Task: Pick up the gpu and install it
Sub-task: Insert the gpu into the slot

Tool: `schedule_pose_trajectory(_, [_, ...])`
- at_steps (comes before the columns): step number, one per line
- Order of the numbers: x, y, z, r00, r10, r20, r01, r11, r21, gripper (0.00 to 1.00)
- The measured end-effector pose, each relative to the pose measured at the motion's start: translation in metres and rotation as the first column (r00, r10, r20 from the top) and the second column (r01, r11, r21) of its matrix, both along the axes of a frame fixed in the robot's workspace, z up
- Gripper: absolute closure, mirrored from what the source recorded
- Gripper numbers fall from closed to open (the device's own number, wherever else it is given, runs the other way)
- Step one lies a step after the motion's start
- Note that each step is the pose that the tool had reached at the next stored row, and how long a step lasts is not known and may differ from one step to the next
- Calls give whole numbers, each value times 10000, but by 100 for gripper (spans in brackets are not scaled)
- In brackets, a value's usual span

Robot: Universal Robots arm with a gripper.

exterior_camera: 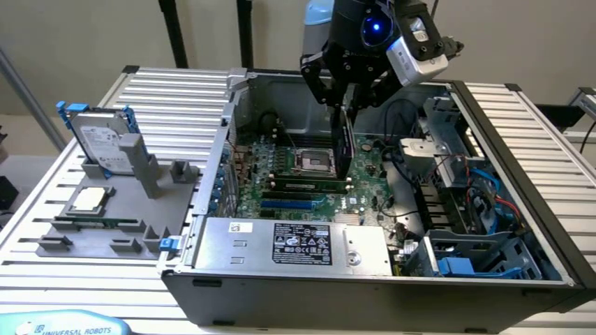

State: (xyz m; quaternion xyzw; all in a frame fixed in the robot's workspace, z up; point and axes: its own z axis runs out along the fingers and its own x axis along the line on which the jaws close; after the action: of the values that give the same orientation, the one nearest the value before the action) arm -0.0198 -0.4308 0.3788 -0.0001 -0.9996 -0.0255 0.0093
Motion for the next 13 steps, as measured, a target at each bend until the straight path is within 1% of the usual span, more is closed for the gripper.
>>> schedule_pose_trajectory(3, [16, 3, -3, 10000, 19, -1, -19, 10000, 4, 73])
schedule_pose_trajectory(4, [22, 3, -5, 9999, 110, -3, -110, 9999, 2, 73])
schedule_pose_trajectory(7, [21, 3, -19, 9980, 635, -3, -635, 9980, 0, 73])
schedule_pose_trajectory(10, [21, 3, -37, 9930, 1178, -3, -1178, 9930, 0, 73])
schedule_pose_trajectory(13, [22, 3, -56, 9851, 1723, -3, -1723, 9851, 0, 73])
